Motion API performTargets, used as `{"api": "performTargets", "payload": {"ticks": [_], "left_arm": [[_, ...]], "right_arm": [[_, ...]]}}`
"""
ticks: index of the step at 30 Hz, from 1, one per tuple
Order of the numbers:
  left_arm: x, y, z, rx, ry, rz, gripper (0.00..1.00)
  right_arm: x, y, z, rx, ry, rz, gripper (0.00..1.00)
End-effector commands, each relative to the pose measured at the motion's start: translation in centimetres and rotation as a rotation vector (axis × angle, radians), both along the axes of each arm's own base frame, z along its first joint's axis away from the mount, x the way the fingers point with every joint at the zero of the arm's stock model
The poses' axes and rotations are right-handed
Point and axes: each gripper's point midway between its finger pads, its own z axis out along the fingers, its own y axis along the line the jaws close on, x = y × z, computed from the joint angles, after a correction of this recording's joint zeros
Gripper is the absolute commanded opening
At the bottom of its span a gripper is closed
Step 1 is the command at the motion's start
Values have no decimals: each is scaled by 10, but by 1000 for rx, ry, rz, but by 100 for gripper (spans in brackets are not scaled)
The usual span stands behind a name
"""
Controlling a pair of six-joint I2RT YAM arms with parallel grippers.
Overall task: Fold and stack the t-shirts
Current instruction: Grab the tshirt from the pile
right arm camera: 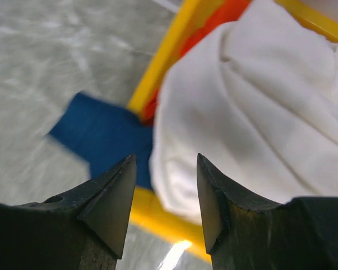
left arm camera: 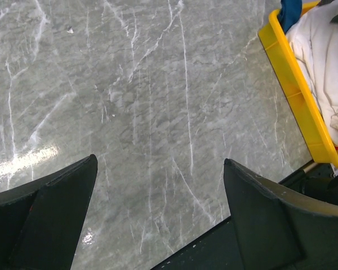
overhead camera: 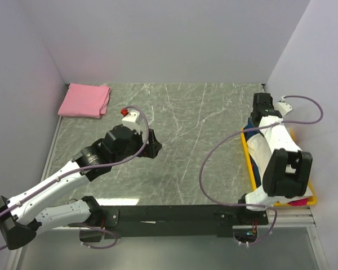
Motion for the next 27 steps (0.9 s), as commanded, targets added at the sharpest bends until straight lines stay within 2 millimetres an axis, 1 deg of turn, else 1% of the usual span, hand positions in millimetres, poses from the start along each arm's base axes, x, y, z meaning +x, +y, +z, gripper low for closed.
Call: {"api": "performTargets", "payload": {"ticks": [1,3,5,7,8,10,13,16,18,19,21,22,23,25,26,27], "left_arm": [[-4,1,15,-23,-32,-31,99],[-4,3,14,-22,-36,-30,99],[-4,5,14,-20,-38,-27,99],[-4,6,14,-21,-39,-25,99],[-3,7,13,-18,-41,-22,99],[-3,6,13,-18,-40,-21,99],[-2,7,12,-12,-35,-15,99],[-1,7,11,-7,-33,-12,99],[-1,7,13,-12,-36,-8,100],[-1,7,13,-14,-38,-7,100],[-1,9,15,-12,-42,-2,99],[1,10,16,-11,-47,8,99],[1,12,17,-8,-50,14,99],[2,15,20,-7,-58,28,99],[2,17,22,-11,-62,33,99],[3,18,24,-15,-67,37,99]], "right_arm": [[0,-29,0,-55,2,-124,54],[-1,-38,-7,-74,17,-156,54],[-6,-46,-10,-99,34,-182,53],[-11,-54,-9,-128,42,-209,52],[-17,-60,-10,-135,55,-232,52],[-23,-67,-6,-164,58,-257,51],[-31,-73,-5,-177,64,-288,50],[-31,-74,-9,-174,74,-291,48],[-27,-72,-16,-160,83,-275,38],[-26,-71,-18,-153,87,-271,22],[-22,-67,-20,-126,78,-250,5],[-19,-66,-15,-122,65,-243,0],[-22,-65,-12,-119,75,-243,0],[-24,-61,11,-140,34,-238,0],[-23,-54,25,-144,16,-221,0],[-25,-48,49,-147,-46,-203,0]]}}
